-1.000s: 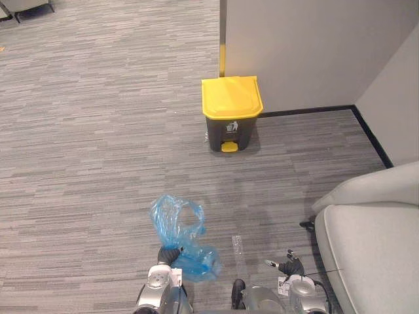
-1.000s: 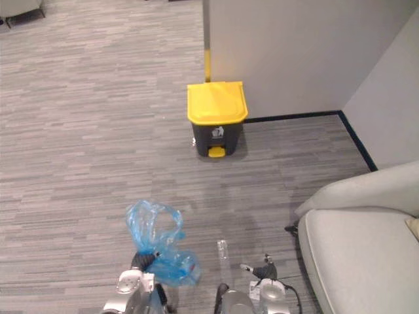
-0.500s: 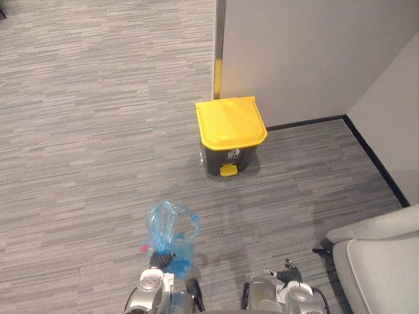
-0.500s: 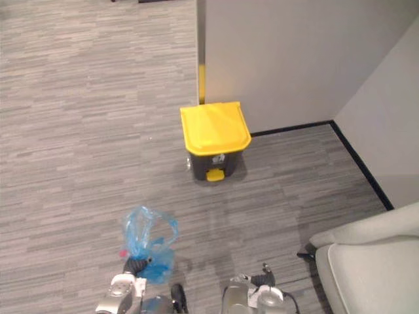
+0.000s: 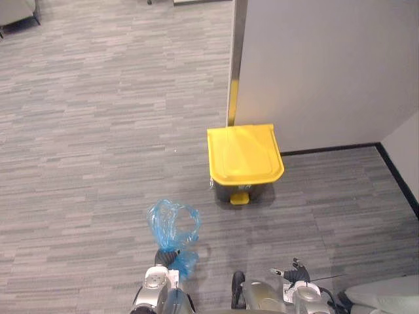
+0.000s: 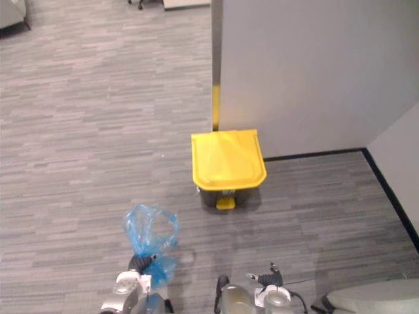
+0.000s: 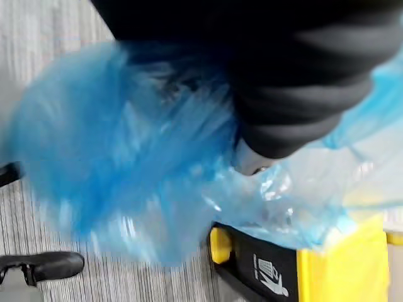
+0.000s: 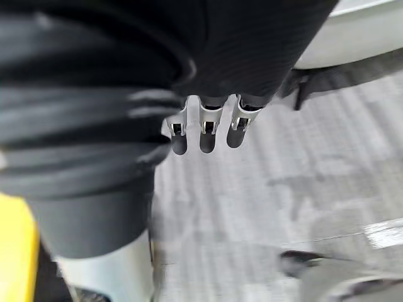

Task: Gather rubbish on tea table into small bin, then transfer packed bag to large trash can.

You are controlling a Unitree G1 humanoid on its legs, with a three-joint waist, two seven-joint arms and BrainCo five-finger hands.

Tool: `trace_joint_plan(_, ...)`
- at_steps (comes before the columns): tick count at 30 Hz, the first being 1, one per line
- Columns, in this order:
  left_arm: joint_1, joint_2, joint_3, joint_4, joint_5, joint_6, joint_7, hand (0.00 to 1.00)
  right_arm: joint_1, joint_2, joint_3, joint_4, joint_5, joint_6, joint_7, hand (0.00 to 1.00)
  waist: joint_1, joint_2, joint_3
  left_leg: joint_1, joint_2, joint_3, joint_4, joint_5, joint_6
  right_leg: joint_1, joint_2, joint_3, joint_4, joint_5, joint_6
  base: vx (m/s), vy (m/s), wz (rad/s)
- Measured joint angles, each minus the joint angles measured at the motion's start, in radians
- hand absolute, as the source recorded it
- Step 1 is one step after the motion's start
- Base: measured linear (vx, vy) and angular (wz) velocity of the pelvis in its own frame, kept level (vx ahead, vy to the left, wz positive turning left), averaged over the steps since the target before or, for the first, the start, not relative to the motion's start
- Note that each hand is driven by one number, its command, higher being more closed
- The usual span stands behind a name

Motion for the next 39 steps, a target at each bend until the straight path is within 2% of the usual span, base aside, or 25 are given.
trace_joint_plan(1,-0.003,0.000,-0.003,0.001,0.000,0.001,-0.001,1.00,0.000,0.006,-0.006,0.004,0.001,0.000,0.000,0.00,0.002,-0.008,0.005,-0.014,-0.031,-0.030,-0.128,0.011,0.001,0.016,-0.017,0.010,-0.012,-0.004,0.021,0.21,0.163,-0.24)
trace_joint_plan(2,-0.003,0.000,-0.015,0.002,0.000,0.001,-0.001,1.00,0.001,0.008,-0.021,0.019,0.007,0.000,-0.001,0.00,0.002,-0.007,0.003,-0.012,-0.064,-0.079,-0.258,0.059,-0.010,0.026,-0.027,0.020,-0.024,-0.007,0.042,0.22,0.205,-0.25)
trace_joint_plan(3,0.000,0.000,-0.032,0.003,0.000,0.001,-0.001,1.00,0.003,0.003,-0.021,0.031,0.008,0.001,-0.002,0.00,0.005,0.003,-0.005,-0.009,-0.073,-0.109,-0.342,0.111,-0.018,0.027,-0.024,0.033,-0.029,-0.014,0.066,0.24,0.280,-0.53)
trace_joint_plan(4,0.000,-0.002,-0.041,0.019,0.001,0.001,-0.001,1.00,0.004,-0.019,-0.018,0.051,0.008,0.002,0.000,0.00,0.013,0.032,-0.015,-0.013,-0.068,-0.145,-0.378,0.224,-0.016,0.027,-0.009,0.061,-0.023,-0.038,0.104,0.25,0.310,-0.67)
trace_joint_plan(5,-0.004,0.011,-0.040,0.041,0.001,0.002,-0.001,1.00,0.003,-0.005,-0.016,0.063,0.009,0.006,0.000,0.00,0.013,0.012,-0.019,-0.009,-0.082,-0.127,-0.352,0.220,0.008,0.026,-0.028,0.092,-0.004,-0.048,0.121,0.27,0.305,-0.56)
trace_joint_plan(7,0.001,0.036,-0.049,0.048,0.003,0.003,-0.001,1.00,0.027,0.020,-0.015,0.061,0.008,0.006,0.001,0.00,0.006,-0.032,-0.046,0.008,-0.133,-0.073,-0.342,0.155,0.039,0.016,-0.089,0.129,0.007,-0.067,0.156,0.27,0.302,-0.46)
trace_joint_plan(8,0.002,0.040,-0.049,0.048,0.005,0.003,-0.001,1.00,0.034,0.020,-0.010,0.062,0.008,0.007,0.002,0.00,0.012,-0.039,-0.051,0.015,-0.148,-0.057,-0.335,0.127,0.040,0.009,-0.105,0.155,0.023,-0.069,0.161,0.22,0.284,-0.65)
trace_joint_plan(10,0.006,0.049,-0.049,0.050,0.010,0.003,-0.001,1.00,0.026,0.016,0.002,0.061,0.009,0.007,0.002,0.00,0.011,-0.040,-0.051,0.046,-0.169,-0.010,-0.335,0.097,0.066,-0.025,-0.130,0.190,0.097,-0.068,0.165,0.23,0.263,-0.65)
trace_joint_plan(12,0.016,0.068,-0.050,0.060,0.014,0.005,0.001,1.00,0.017,0.019,0.008,0.061,0.008,0.006,0.004,0.00,0.003,-0.035,-0.052,0.099,-0.184,0.029,-0.355,0.085,0.081,-0.090,-0.149,0.195,0.249,-0.054,0.181,0.28,0.225,-0.50)
trace_joint_plan(13,0.015,0.073,-0.052,0.060,0.015,0.005,0.002,1.00,0.010,0.018,0.008,0.061,0.008,0.006,0.004,0.00,0.002,-0.029,-0.050,0.117,-0.182,0.029,-0.368,0.082,0.086,-0.124,-0.148,0.186,0.301,-0.047,0.179,0.26,0.113,-0.13)
trace_joint_plan(14,0.013,0.089,-0.060,0.059,0.015,0.004,0.007,1.00,-0.003,0.018,0.013,0.062,0.008,0.006,0.005,0.00,-0.007,-0.014,-0.043,0.141,-0.170,0.028,-0.381,0.082,0.086,-0.138,-0.131,0.164,0.326,-0.080,0.163,0.23,0.029,-0.03)
trace_joint_plan(16,0.004,0.116,-0.063,0.060,0.014,0.004,0.013,1.00,-0.015,0.015,0.031,0.064,0.007,0.004,0.005,0.00,-0.008,-0.001,-0.039,0.175,-0.139,0.028,-0.407,0.082,0.086,-0.176,-0.086,0.100,0.320,-0.109,0.136,0.25,-0.055,-0.05)
trace_joint_plan(17,0.004,0.127,-0.063,0.061,0.013,0.004,0.021,1.00,-0.025,0.013,0.044,0.063,0.007,0.004,0.005,0.00,-0.008,0.017,-0.032,0.191,-0.116,0.027,-0.413,0.083,0.085,-0.202,-0.044,0.058,0.265,-0.102,0.121,0.23,-0.106,-0.07)
trace_joint_plan(18,0.007,0.135,-0.063,0.063,0.013,0.004,0.021,1.00,-0.026,0.014,0.052,0.061,0.001,0.004,0.004,0.00,-0.008,0.009,-0.036,0.202,-0.115,0.027,-0.411,0.083,0.083,-0.204,-0.017,0.041,0.147,-0.046,0.089,0.23,-0.107,0.04)
trace_joint_plan(19,0.010,0.142,-0.066,0.064,0.014,0.003,0.020,1.00,-0.017,0.018,0.053,0.062,-0.003,0.003,0.004,0.00,-0.008,-0.016,-0.045,0.210,-0.140,0.027,-0.407,0.082,0.081,-0.193,-0.020,0.037,0.057,0.087,0.060,0.21,-0.081,0.07)
trace_joint_plan(20,0.010,0.113,-0.061,0.084,0.014,0.004,0.023,1.00,-0.014,-0.003,0.050,0.070,-0.003,0.001,0.004,0.00,-0.010,0.020,-0.044,0.230,-0.133,0.011,-0.403,0.067,0.059,-0.174,-0.015,0.020,0.064,0.081,0.028,0.27,-0.060,0.04)
trace_joint_plan(21,0.016,0.091,-0.058,0.084,0.014,0.002,0.020,1.00,-0.011,-0.027,0.051,0.078,-0.003,0.000,0.002,0.00,-0.010,0.045,-0.060,0.227,-0.125,0.006,-0.396,0.069,0.057,-0.163,-0.008,0.022,0.045,0.083,0.026,0.32,-0.068,-0.09)
trace_joint_plan(24,0.014,0.049,-0.058,0.089,0.018,-0.002,0.014,1.00,-0.003,-0.052,0.039,0.086,-0.003,0.003,0.001,0.00,-0.015,0.078,-0.075,0.281,-0.113,0.003,-0.446,0.084,0.039,-0.093,0.020,0.024,-0.033,0.083,0.025,0.24,-0.039,-0.13)
trace_joint_plan(30,0.006,0.050,-0.068,0.097,0.018,-0.002,-0.003,1.00,0.016,-0.047,0.032,0.099,-0.001,0.003,0.002,0.00,-0.023,0.051,-0.092,0.302,-0.116,0.001,-0.451,0.087,0.034,-0.012,0.033,0.029,-0.174,0.141,0.039,0.11,0.032,-0.04)
trace_joint_plan(33,0.011,0.047,-0.068,0.110,0.019,-0.001,-0.012,1.00,0.030,-0.039,0.030,0.100,-0.001,0.003,0.002,0.00,-0.022,0.033,-0.099,0.290,-0.142,0.003,-0.384,0.087,0.034,0.023,0.002,0.040,-0.226,0.172,0.052,0.07,0.111,-0.06)
trace_joint_plan(34,0.019,0.046,-0.068,0.111,0.019,-0.002,-0.018,1.00,0.033,-0.026,0.031,0.099,-0.001,0.003,0.002,0.00,-0.018,0.012,-0.097,0.264,-0.154,0.001,-0.364,0.044,0.041,0.042,-0.035,0.045,-0.234,0.177,0.055,0.03,0.121,0.04)
trace_joint_plan(35,0.023,0.039,-0.068,0.110,0.019,-0.002,-0.020,1.00,0.040,-0.032,0.024,0.098,0.000,0.001,0.002,0.00,-0.021,0.034,-0.107,0.267,-0.151,-0.004,-0.446,0.095,0.051,0.044,-0.025,0.039,-0.236,0.185,0.068,0.02,0.127,-0.06)
trace_joint_plan(36,0.025,0.040,-0.068,0.109,0.020,-0.002,-0.020,1.00,0.037,-0.047,0.015,0.102,-0.001,0.005,0.002,0.00,-0.020,0.054,-0.117,0.274,-0.144,-0.019,-0.468,0.090,0.041,0.043,-0.016,0.045,-0.247,0.188,0.080,0.00,0.058,-0.08)
trace_joint_plan(37,0.027,0.046,-0.068,0.109,0.020,-0.002,-0.020,1.00,0.034,-0.044,0.017,0.098,-0.001,0.004,0.003,0.00,-0.017,0.050,-0.117,0.274,-0.152,-0.020,-0.474,0.090,0.041,0.044,-0.022,0.046,-0.254,0.191,0.084,0.00,0.091,-0.08)
trace_joint_plan(39,0.028,0.073,-0.070,0.109,0.022,-0.002,-0.020,1.00,0.022,-0.008,0.020,0.101,-0.002,0.004,0.005,0.00,-0.012,0.021,-0.110,0.267,-0.170,-0.021,-0.471,0.090,0.042,0.037,-0.039,0.048,-0.260,0.204,0.101,-0.04,0.091,0.07)
